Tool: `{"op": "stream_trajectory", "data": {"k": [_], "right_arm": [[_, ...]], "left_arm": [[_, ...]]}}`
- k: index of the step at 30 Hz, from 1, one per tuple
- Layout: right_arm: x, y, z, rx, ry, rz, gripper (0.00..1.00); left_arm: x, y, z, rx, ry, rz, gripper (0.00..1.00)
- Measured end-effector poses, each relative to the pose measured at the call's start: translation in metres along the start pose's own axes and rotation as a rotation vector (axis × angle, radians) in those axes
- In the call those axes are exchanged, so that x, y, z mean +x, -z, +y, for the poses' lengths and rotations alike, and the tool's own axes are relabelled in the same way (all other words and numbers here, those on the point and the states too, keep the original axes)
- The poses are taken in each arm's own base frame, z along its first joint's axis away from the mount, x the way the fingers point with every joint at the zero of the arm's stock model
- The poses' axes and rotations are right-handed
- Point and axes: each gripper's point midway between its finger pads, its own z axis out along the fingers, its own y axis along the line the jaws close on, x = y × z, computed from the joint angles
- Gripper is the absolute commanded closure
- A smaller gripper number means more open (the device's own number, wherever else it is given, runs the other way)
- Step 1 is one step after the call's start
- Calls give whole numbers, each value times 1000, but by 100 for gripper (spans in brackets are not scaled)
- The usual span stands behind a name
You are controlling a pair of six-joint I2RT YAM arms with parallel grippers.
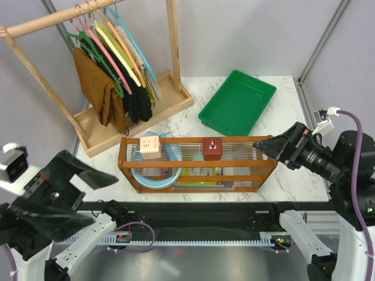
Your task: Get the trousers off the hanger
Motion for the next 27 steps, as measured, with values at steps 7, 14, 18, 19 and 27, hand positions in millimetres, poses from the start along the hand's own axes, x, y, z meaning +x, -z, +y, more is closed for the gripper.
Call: {"op": "stream_trajectory", "data": {"k": [7,14,18,19,27], "right_arm": [[-11,-14,-22,132,14,41,2],[-21,-22,-42,242,-11,19,2],[-33,-22,-40,261,21,-4,2],[-37,-23,-38,260,31,-11,2],[-53,-37,-37,267,83,9,2]], "left_arm": [[5,-15,65,-267,144,76,0],[-12,-20,99,-506,172,74,0],[-21,-20,106,-561,130,72,0],[-22,-21,108,-569,124,75,0],[-39,-32,153,-743,82,100,2]]}}
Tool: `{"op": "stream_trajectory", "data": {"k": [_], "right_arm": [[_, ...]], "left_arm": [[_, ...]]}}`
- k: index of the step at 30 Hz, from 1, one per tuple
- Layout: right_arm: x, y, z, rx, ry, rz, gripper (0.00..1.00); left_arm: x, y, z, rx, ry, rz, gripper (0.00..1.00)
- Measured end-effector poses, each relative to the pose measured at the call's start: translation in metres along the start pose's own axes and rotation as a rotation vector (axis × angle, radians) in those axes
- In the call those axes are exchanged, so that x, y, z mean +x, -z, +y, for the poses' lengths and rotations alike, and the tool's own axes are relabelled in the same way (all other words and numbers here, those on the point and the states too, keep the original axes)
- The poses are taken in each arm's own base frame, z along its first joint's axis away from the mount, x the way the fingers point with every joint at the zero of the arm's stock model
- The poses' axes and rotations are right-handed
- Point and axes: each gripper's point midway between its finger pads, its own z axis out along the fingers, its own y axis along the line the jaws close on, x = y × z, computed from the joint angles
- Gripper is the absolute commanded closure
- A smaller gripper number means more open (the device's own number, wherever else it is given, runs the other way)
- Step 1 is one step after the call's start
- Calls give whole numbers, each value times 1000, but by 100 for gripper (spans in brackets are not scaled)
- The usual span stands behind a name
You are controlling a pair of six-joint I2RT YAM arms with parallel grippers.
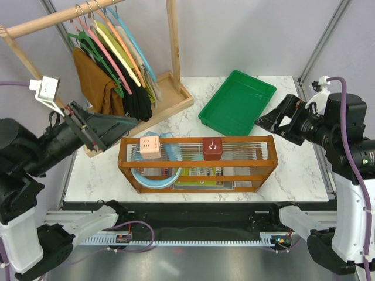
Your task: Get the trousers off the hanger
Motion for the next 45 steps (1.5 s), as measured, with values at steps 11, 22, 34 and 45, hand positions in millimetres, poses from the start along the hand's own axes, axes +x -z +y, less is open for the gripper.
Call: {"op": "stream_trajectory", "data": {"k": [11,22,34,45], "right_arm": [[-19,-37,5,-19,47,83,2],[-23,-64,37,-127,120,150,2],[-10,-78,67,-232,174,206,2],[1,-87,81,-298,186,271,2]], "left_arm": [[-33,-30,80,-442,-88,-53,9],[-49,-28,153,-793,-186,-98,11],[-91,-35,221,-929,-76,-172,32],[-141,-37,245,-875,9,-328,44]]}}
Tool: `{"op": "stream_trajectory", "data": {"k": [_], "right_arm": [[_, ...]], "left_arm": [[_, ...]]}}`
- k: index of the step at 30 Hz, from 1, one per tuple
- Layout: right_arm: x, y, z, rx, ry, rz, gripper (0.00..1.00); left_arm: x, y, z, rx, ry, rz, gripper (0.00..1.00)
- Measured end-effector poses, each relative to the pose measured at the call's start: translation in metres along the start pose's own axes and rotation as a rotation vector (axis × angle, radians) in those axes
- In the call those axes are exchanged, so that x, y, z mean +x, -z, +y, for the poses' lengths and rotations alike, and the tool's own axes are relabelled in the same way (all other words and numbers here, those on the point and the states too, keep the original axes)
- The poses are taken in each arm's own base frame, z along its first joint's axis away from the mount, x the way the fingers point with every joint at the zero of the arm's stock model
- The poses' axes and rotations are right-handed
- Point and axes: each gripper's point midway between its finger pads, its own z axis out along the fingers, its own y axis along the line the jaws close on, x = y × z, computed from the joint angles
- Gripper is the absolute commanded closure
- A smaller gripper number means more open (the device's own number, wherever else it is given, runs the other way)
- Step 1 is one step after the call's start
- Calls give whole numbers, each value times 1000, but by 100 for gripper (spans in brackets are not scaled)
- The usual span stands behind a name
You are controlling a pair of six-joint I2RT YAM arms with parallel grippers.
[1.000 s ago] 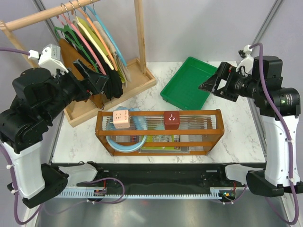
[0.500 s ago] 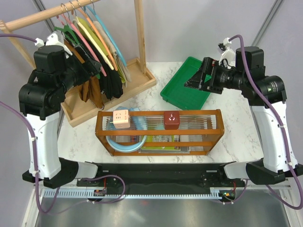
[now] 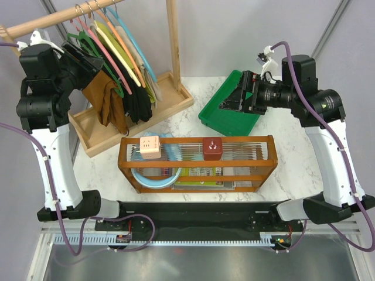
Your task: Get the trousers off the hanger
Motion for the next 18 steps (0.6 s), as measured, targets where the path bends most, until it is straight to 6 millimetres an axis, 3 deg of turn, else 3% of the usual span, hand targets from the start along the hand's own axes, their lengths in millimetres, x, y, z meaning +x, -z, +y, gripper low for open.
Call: {"op": "stream_trajectory", "data": {"k": [5,12,18], "right_arm": [[-1,1,5,-23,8,1,2],[-2,3,10,-40,20,-9,2],[-2,11,15,-50,33,-27,2]], "left_arm": [[-13,-21,21,-37,71,-35,57],[-18,-51,35,-33,172,-54,59],[-28,-70,31,-1,173,-91,57]]}}
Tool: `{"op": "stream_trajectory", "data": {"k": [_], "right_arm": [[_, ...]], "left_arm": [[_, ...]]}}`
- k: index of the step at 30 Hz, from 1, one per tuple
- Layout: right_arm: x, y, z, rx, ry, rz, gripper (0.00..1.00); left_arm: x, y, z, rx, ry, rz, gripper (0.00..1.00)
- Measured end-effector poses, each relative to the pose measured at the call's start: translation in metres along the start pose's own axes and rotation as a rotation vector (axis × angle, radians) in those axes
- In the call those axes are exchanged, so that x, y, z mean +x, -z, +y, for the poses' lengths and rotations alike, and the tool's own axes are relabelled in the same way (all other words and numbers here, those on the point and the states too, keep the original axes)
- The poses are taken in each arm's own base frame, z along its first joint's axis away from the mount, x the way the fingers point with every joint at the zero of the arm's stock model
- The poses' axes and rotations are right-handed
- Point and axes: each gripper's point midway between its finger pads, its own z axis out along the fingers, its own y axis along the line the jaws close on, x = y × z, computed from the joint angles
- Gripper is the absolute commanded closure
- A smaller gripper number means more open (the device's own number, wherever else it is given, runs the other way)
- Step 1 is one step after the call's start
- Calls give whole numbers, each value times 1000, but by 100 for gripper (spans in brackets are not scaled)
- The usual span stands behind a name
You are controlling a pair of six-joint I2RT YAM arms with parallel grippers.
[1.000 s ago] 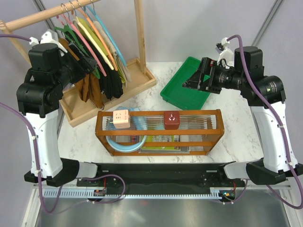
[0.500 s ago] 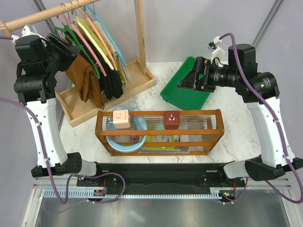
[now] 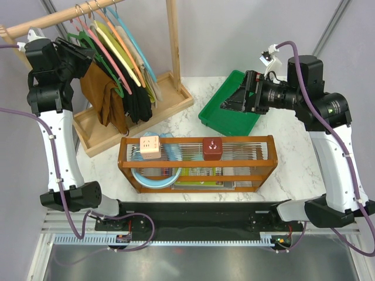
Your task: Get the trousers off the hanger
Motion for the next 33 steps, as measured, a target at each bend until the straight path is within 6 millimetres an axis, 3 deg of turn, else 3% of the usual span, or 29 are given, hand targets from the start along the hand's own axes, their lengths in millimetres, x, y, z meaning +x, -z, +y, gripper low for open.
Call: {"op": "stream_trajectory", "data": {"k": [15,23,24,25,33], "right_arm": [[-4,6,7,-18,20,-30,2],[-5,6,8,-20,23,-34,2],[-5,6,8,-21,24,-34,2],[-5,6,8,-21,23,-35,2],[-4,5,6,-19,20,-32,2]], "left_arm": [[-4,-41,1,52,-8,-33,57],[-2,-49,0,93,-13,-39,60],[-1,-50,-1,100,-15,-40,63],[-1,-50,-1,105,-15,-42,78],[-1,-49,-6,136,-32,-50,89]]}}
